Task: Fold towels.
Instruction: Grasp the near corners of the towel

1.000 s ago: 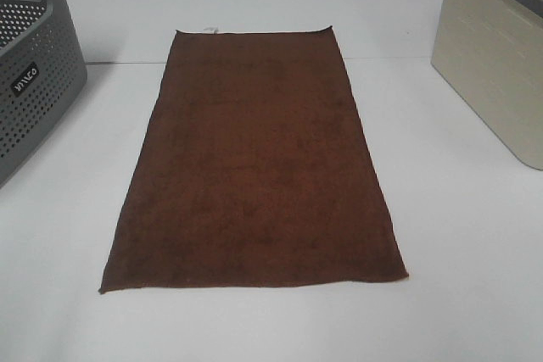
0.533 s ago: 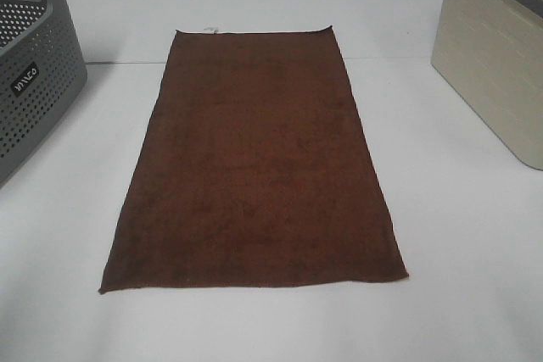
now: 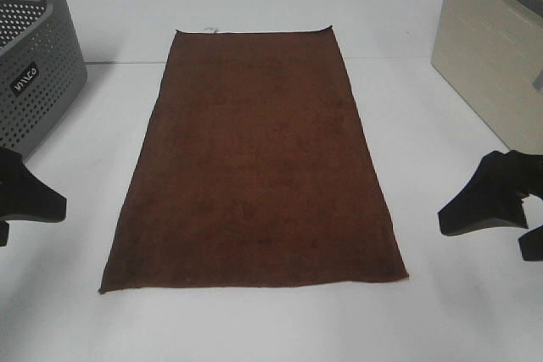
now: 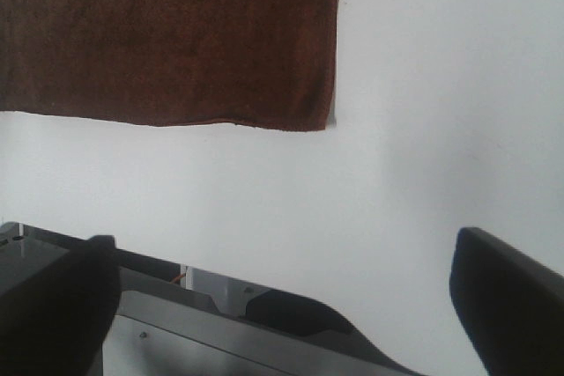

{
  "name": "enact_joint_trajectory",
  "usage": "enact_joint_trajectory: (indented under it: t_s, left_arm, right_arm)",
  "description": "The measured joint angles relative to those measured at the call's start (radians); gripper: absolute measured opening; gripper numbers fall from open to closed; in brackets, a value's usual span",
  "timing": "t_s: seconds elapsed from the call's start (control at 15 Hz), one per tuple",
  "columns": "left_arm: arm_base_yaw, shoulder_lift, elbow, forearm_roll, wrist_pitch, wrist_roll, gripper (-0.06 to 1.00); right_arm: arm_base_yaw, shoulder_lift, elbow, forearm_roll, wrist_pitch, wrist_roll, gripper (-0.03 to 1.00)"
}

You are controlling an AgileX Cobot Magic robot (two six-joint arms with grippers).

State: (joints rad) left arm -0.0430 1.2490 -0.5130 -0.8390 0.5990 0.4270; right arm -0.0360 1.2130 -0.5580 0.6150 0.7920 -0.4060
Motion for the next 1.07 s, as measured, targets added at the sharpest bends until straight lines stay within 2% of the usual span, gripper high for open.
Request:
enact_joint_trajectory:
  t_s: [0.13,0.27,0.33,0.4,0.47,0.6,0.73,0.87,1.07]
  left_arm:
    - [0.0,0.113,-0.001,-0.095,-0.026,0.102,0.71]
    - [0.0,0.225,-0.001,-0.23,-0.027,0.249,0.71]
    - [0.0,0.291,-0.002,-0.321,-0.034,0.366,0.71]
    - [0.0,0.314,-0.002,-0.353,-0.039,0.403,0.71]
    - [0.0,0.375,-0.003,-0.445,-0.05,0.488,0.71]
    - [0.0,0.442,-0.003,-0.549,-0.051,0.605,0.71]
    - [0.0,0.482,-0.004,-0.603,-0.052,0.675,0.71]
    - [0.0,0.539,-0.022,-0.64,-0.052,0.71,0.71]
    - [-0.016,0.598,-0.066,-0.656,-0.047,0.737,0.71]
  right_arm:
    - [0.0,0.117,-0.003,0.081,-0.056,-0.088,0.95]
    - [0.0,0.237,-0.037,0.155,-0.075,-0.167,0.95]
    - [0.0,0.285,-0.06,0.176,-0.084,-0.198,0.94]
    - [0.0,0.332,-0.087,0.187,-0.09,-0.226,0.94]
    - [0.0,0.383,-0.109,0.196,-0.092,-0.244,0.93]
    - [0.0,0.481,-0.155,0.223,-0.093,-0.286,0.91]
    - [0.007,0.524,-0.171,0.246,-0.097,-0.332,0.89]
    - [0.089,0.612,-0.203,0.26,-0.132,-0.379,0.84]
    - [0.174,0.673,-0.231,0.316,-0.178,-0.379,0.82]
